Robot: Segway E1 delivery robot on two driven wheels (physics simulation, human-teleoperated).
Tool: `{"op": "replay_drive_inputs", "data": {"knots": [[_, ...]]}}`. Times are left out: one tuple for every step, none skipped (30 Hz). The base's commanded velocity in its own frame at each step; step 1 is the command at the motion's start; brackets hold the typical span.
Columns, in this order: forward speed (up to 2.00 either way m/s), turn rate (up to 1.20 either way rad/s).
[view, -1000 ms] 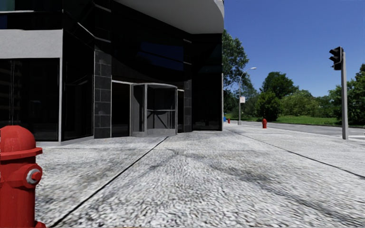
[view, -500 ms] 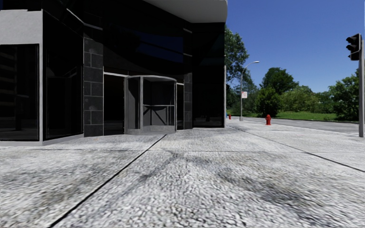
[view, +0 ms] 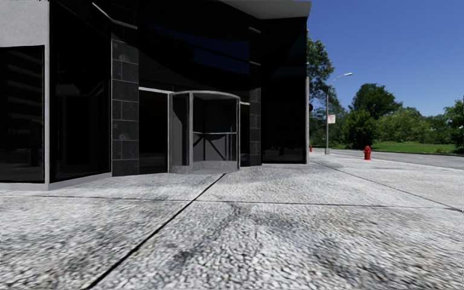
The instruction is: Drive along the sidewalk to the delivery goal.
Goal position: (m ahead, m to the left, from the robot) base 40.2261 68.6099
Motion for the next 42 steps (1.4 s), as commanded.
{"op": "replay_drive_inputs", "data": {"knots": [[1.37,0.59],[1.37,0.6],[1.37,0.6],[1.37,0.6],[1.37,0.6],[1.38,0.6],[1.38,0.6],[1.38,0.6],[1.39,0.6],[1.39,0.6],[1.42,0.6],[1.44,0.6],[1.45,0.6],[1.47,0.6],[1.48,0.6],[1.48,0.6],[1.5,0.6],[1.53,0.6],[1.55,0.6],[1.59,0.6],[1.59,0.6],[1.6,0.6],[1.61,0.61],[1.61,0.61],[1.61,0.62],[1.61,0.64],[1.61,0.64],[1.61,0.66],[1.61,0.68],[1.61,0.68],[1.61,0.69],[1.61,0.69],[1.61,0.69],[1.61,0.69],[1.61,0.69],[1.61,0.75],[1.61,0.78],[1.61,0.78],[1.61,0.78],[1.61,0.78],[1.61,0.78],[1.61,0.78]]}}
